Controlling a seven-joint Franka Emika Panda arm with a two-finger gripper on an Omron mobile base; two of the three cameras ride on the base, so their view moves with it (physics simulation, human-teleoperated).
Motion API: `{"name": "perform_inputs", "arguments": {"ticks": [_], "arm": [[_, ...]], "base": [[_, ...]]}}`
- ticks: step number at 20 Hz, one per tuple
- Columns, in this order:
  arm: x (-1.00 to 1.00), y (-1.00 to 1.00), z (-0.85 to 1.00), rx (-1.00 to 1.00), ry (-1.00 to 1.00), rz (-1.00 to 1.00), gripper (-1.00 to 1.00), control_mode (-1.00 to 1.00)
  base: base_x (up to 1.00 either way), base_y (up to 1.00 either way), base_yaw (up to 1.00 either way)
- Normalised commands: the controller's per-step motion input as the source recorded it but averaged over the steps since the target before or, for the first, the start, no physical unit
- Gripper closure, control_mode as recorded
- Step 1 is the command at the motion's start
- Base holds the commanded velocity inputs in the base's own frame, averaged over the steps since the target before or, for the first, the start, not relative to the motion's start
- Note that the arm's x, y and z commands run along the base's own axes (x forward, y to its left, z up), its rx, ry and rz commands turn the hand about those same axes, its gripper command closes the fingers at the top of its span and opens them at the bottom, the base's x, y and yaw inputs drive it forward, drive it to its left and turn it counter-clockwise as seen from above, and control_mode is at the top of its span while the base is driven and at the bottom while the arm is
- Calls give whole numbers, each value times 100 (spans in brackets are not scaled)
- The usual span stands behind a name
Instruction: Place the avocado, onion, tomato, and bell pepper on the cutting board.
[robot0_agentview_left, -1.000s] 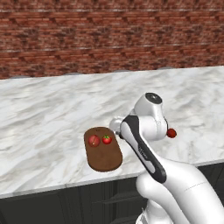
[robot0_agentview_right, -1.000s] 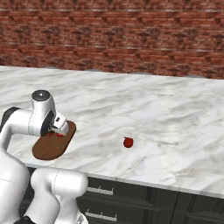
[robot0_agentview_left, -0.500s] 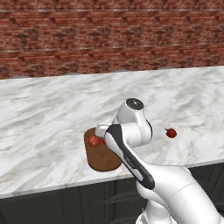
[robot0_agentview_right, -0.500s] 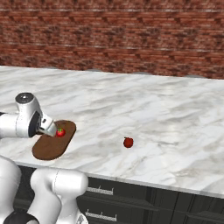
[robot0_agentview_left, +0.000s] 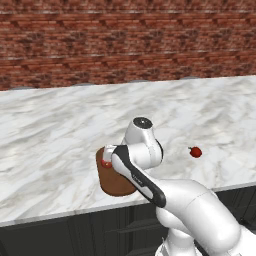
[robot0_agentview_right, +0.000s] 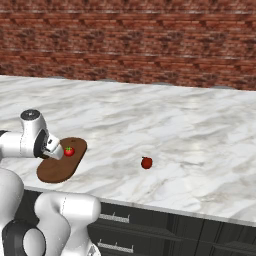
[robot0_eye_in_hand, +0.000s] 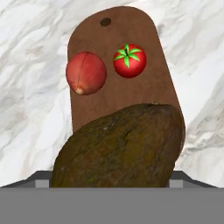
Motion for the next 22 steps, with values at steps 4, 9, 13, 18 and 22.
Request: {"name": "perform_inputs", "arguments": {"ticks": [4, 9, 13, 18, 22], "arm": [[6, 11, -22, 0, 4, 0, 100, -100], [2, 11, -20, -1, 1, 0, 100, -100], [6, 9, -26, -3, 0, 0, 100, -100], [5, 6, -31, -2, 0, 0, 100, -100], [6, 4, -30, -1, 0, 0, 100, -100]], "base": [[0, 0, 0], [0, 0, 0], [0, 0, 0], [0, 0, 0], [0, 0, 0]]}}
